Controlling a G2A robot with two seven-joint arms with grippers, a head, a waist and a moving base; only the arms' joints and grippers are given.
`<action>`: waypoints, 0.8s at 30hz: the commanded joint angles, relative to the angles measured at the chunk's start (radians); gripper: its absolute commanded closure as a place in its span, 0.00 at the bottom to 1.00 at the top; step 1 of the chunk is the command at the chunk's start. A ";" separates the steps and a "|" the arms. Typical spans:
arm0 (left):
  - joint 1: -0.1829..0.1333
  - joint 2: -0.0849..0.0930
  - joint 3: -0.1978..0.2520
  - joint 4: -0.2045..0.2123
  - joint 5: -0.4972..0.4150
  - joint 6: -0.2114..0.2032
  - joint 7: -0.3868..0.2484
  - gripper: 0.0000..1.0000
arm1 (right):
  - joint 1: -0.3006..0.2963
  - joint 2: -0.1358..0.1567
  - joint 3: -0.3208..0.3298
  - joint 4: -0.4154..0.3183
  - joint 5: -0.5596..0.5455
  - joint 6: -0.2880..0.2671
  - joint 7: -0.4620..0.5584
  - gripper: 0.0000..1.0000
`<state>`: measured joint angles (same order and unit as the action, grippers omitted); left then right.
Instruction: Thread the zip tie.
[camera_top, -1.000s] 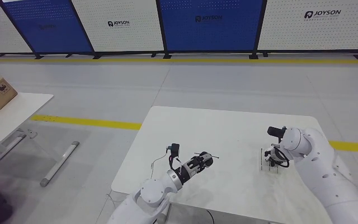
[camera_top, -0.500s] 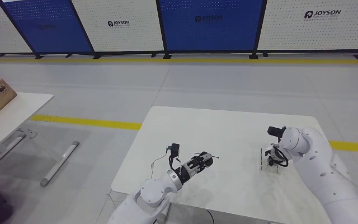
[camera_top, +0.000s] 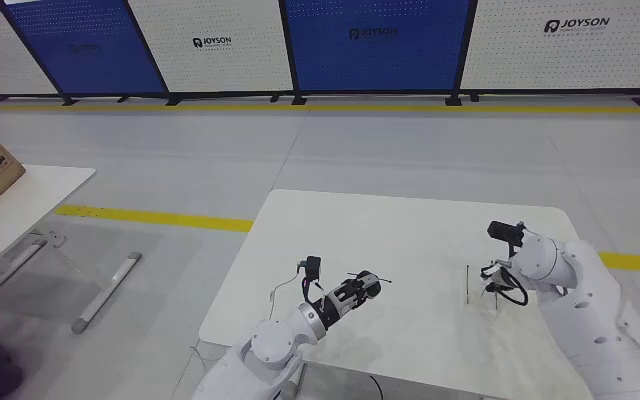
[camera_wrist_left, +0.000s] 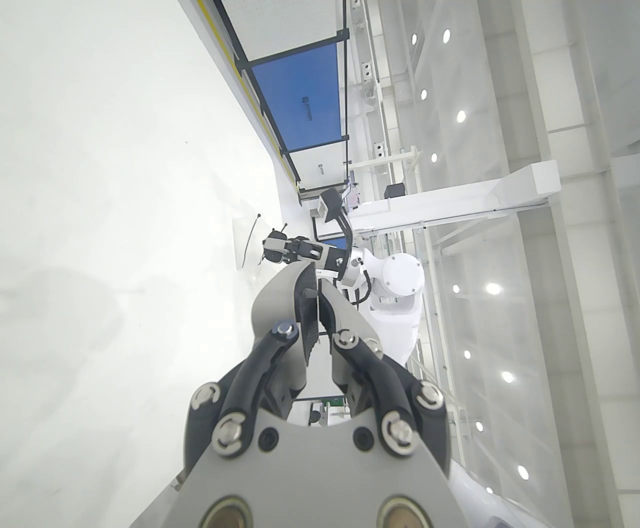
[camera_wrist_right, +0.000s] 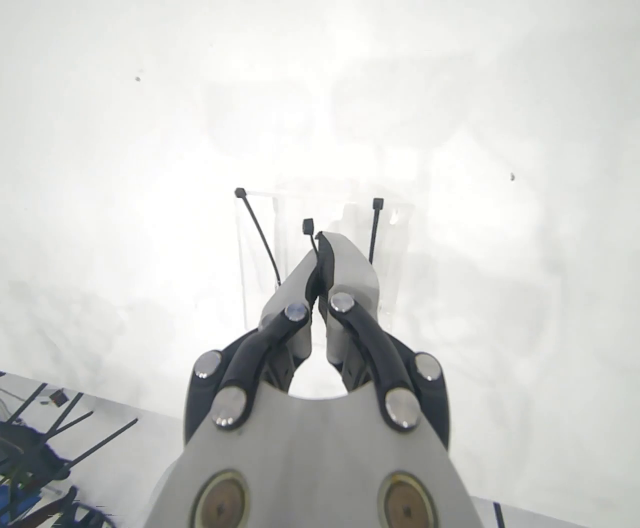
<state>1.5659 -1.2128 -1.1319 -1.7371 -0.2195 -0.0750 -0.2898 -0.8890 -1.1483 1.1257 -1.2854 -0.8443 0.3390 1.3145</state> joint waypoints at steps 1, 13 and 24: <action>0.000 0.000 0.000 0.000 0.000 0.000 0.000 1.00 | -0.060 0.013 0.067 -0.090 0.030 -0.022 -0.058 1.00; 0.000 0.000 0.000 0.000 0.000 0.000 0.000 1.00 | -0.286 0.048 0.310 -0.330 0.232 -0.159 -0.212 1.00; 0.000 0.000 0.000 0.000 0.000 0.000 0.000 1.00 | -0.289 0.048 0.310 -0.330 0.231 -0.160 -0.219 1.00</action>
<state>1.5659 -1.2128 -1.1319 -1.7371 -0.2195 -0.0750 -0.2898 -1.1756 -1.1001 1.4359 -1.6157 -0.6125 0.1797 1.1019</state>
